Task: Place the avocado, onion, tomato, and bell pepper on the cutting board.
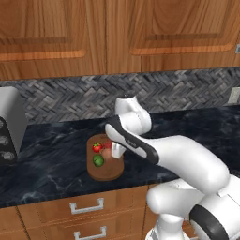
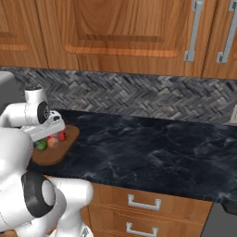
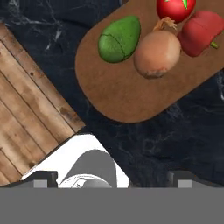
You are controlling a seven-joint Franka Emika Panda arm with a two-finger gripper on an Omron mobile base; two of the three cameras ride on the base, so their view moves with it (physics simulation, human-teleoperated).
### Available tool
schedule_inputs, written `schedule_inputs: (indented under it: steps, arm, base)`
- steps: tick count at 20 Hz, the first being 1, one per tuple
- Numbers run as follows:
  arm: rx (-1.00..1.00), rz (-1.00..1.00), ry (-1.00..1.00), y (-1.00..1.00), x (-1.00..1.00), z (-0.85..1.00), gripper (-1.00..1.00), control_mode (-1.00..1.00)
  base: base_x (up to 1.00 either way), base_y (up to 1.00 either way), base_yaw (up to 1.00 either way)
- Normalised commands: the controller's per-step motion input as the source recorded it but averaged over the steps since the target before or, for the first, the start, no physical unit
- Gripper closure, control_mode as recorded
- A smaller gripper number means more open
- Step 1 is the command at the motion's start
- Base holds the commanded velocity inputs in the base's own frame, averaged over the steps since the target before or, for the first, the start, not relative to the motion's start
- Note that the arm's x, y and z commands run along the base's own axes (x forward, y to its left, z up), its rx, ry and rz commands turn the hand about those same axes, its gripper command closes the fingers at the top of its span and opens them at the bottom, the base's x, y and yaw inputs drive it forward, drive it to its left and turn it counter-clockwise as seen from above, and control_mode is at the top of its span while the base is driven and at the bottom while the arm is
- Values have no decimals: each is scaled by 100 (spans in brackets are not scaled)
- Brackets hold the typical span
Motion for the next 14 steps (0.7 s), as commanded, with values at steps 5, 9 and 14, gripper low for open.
schedule_inputs:
  steps: [5, 9, 14]
  arm:
    - [3, 0, -27, -57, -42, 61, -100, -100]
    - [6, 0, -28, -53, -55, 59, -100, -100]
    - [9, 0, -20, -44, -68, 56, -100, -100]
  base:
    - [0, 0, 0]
    - [0, 0, 0]
    - [0, 0, 0]
